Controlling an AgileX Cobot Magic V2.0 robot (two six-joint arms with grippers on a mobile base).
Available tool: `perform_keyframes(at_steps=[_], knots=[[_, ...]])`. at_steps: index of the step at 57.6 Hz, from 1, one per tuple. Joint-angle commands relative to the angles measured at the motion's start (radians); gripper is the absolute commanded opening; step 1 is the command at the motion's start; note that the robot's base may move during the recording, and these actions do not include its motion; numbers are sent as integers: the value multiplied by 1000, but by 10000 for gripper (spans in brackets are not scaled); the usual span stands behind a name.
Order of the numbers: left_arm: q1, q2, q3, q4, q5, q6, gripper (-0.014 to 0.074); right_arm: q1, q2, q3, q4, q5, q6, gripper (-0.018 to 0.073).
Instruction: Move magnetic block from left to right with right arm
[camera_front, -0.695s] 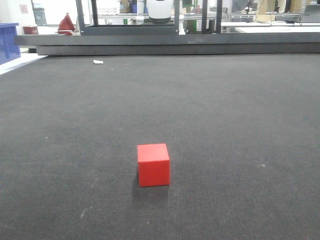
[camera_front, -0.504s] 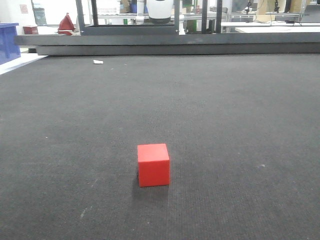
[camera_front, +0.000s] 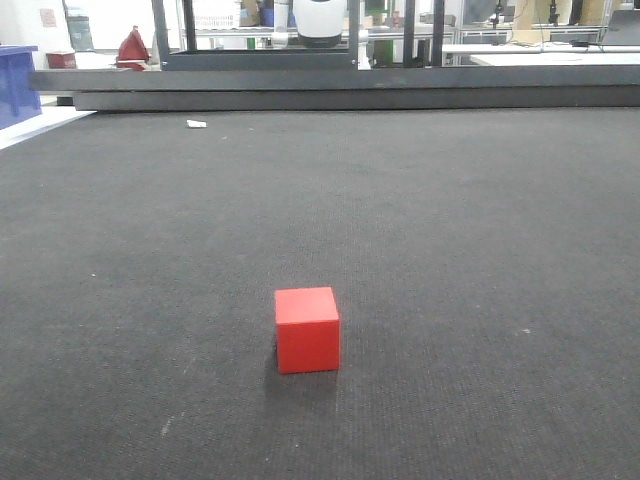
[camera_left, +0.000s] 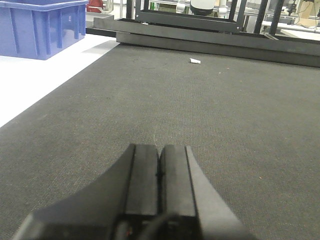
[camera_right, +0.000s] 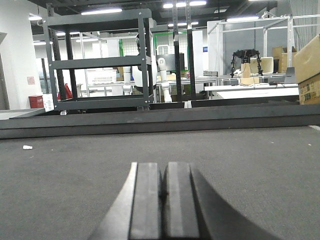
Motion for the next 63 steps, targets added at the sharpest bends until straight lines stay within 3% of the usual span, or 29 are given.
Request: perform_keyframes(at_steps=[1,11,25,34,53,63], knots=[[1,-9,10,-3,-85,-8,-126,-3,-17,-1,4,-91,-4,33],[1,-9,10,-3,-85,-8,-126,-3,-17,-47,-22,12,-4,33],[1,-9,10,-3,-85,-8,-126,-3,59,-275,-23,435,-4,33],[1,-9,10,-3,-85,-8,-126,-3,223,-403,-23,584,-4,33],[1,-9,10,-3,-85,-8,-126,5,641,-606,-22,629,-3,33],[1,-9,10,-3,-85,-8,-126,90,782,-659,-36,640,-2,33]])
